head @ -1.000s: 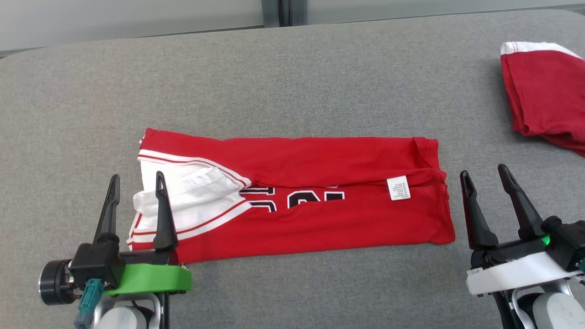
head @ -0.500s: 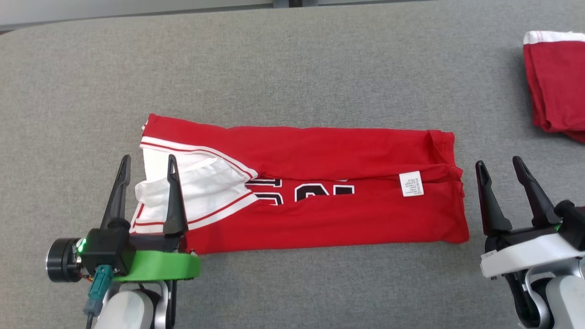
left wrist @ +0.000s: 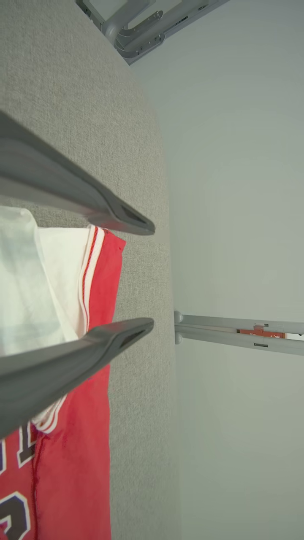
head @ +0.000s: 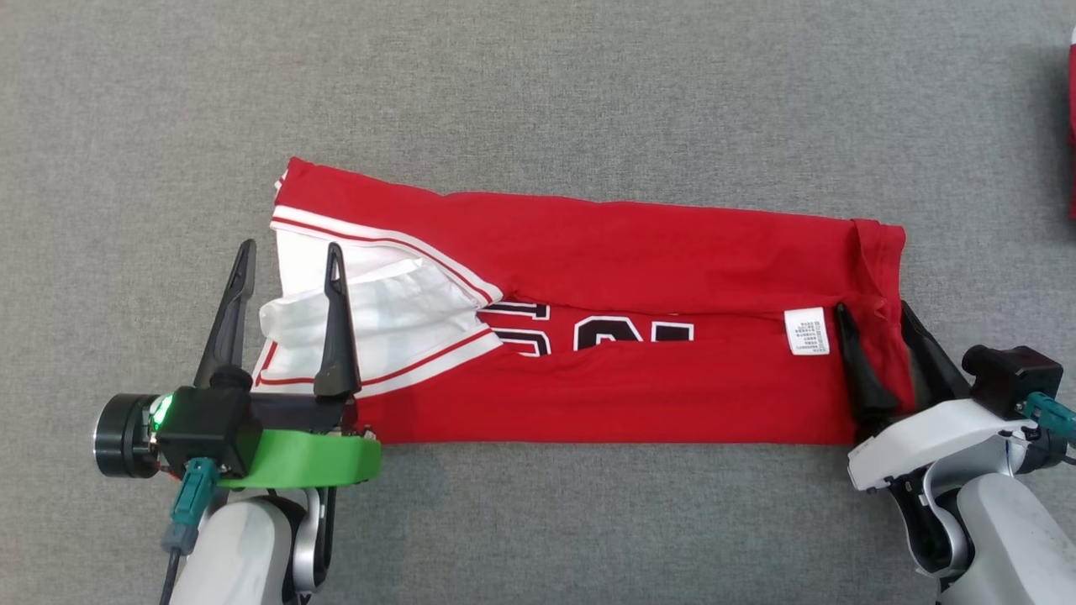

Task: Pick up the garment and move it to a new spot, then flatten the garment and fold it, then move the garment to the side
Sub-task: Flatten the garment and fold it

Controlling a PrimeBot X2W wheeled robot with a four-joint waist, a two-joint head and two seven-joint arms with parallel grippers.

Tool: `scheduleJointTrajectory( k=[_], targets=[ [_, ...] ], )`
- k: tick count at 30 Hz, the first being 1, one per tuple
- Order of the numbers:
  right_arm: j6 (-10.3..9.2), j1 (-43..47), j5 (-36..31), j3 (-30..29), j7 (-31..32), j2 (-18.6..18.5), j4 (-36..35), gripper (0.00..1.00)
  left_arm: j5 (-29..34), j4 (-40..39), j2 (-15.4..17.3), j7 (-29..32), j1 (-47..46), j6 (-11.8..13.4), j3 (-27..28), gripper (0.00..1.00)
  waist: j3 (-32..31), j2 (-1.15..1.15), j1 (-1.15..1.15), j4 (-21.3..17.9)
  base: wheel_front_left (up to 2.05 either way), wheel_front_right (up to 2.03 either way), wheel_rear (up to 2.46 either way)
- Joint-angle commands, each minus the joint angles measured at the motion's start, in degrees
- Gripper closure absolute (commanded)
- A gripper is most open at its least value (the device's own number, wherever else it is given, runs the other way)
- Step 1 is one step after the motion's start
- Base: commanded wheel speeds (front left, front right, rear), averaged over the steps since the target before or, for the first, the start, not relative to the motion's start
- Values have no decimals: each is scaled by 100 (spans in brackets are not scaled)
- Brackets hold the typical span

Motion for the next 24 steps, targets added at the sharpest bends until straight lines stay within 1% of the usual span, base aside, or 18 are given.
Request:
scheduleJointTrajectory(
  k=[1, 2, 3, 4, 5, 8, 12, 18, 21, 24],
  targets=[
    [-7, -23, 92, 121, 55, 53, 187, 0, 87, -7, -18, -18, -67, -25, 39, 0, 36, 0, 0, 16, 0, 0, 0],
    [-6, -31, 139, 167, 51, 64, 241, 5, 101, -12, -25, -18, -61, -37, 62, 0, 41, 0, 0, 10, 0, 0, 0],
    [-6, -45, 206, 239, 91, 96, 296, 50, 125, -11, -33, -18, -53, -50, 82, 0, 43, 0, 0, 3, 0, 0, 0],
    [-5, -50, 242, 283, 123, 101, 334, 62, 132, -11, -40, -18, -48, -52, 101, 0, 43, 0, 0, -1, 0, 0, 0],
    [-4, -53, 296, 326, 146, 99, 378, 100, 148, -11, -49, -18, -44, -69, 121, 0, 40, 0, 0, -3, 0, 0, 0],
    [-5, -40, 453, 434, 164, 78, 425, 100, 177, -3, -66, -18, -23, -101, 163, 0, 25, 0, 0, -12, 0, 0, 0],
    [-10, -46, 607, 391, -70, -126, 295, 100, 227, -3, -91, -18, 56, -140, 220, 0, -43, 0, 0, -44, 0, 0, 0],
    [-14, 15, 758, 84, -274, -628, 68, 100, 286, -5, -128, -18, 163, -187, 282, 0, -194, 0, 0, -97, 0, 0, 0],
    [-12, 114, 798, -158, -273, -941, -6, 100, 309, 7, -146, -18, 224, -205, 302, 0, -261, 0, 0, -120, 0, 0, 0],
    [-10, 103, 855, -367, -149, -1146, -195, 100, 320, 32, -163, -18, 265, -230, 318, 0, -319, 0, 0, -158, 0, 0, 0]
  ],
)
